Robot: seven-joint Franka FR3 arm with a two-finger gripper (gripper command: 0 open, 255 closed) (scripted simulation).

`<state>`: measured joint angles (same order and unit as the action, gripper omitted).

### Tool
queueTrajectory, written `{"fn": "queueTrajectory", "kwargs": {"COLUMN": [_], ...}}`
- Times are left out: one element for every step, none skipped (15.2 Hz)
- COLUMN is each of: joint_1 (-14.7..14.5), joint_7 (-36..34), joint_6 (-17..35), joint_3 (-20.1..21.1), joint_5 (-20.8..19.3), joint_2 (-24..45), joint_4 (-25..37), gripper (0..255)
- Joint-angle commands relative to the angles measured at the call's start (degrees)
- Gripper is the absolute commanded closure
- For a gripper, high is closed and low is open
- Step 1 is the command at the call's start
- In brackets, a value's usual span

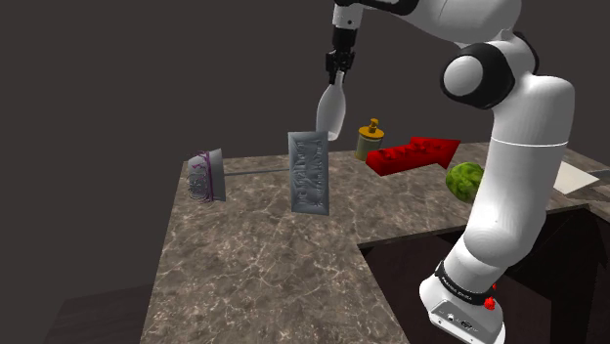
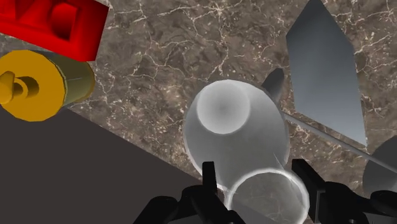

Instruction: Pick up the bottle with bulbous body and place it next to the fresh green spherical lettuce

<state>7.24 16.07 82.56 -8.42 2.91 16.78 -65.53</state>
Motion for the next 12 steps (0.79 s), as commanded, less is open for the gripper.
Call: {"fn": "queueTrajectory", "kwargs": {"joint_1": [0.3, 0.7, 1.1, 1.6, 2.0, 2.5, 3.0, 3.5, 4.0, 4.5, 5.0, 5.5], "joint_7": [0.1, 1.0, 1.9, 2.9, 3.8, 4.8, 5.7, 6.7, 7.7, 8.7, 9.7, 10.7], "joint_6": [-2.2, -1.2, -0.3, 0.4, 1.1, 1.7, 2.2, 2.6, 3.0, 3.3, 3.6, 3.9], "joint_3": [-0.1, -0.4, -0.7, -1.1, -1.4, -1.8, -2.2, -2.6, -3.1, -3.6, -4.0, -4.5], "joint_5": [0.2, 0.0, -0.3, -0.5, -0.7, -0.9, -1.2, -1.4, -1.6, -1.9, -2.1, -2.4], "joint_2": [1.2, -1.0, -3.0, -4.9, -6.7, -8.4, -10.0, -11.5, -12.9, -14.3, -15.5, -16.8], "joint_4": [3.5, 0.2, -2.7, -5.4, -7.8, -10.0, -12.1, -14.1, -15.9, -17.6, -19.1, -20.6], "gripper": [255, 255, 255, 255, 255, 255, 255, 255, 255, 255, 255, 255]}}
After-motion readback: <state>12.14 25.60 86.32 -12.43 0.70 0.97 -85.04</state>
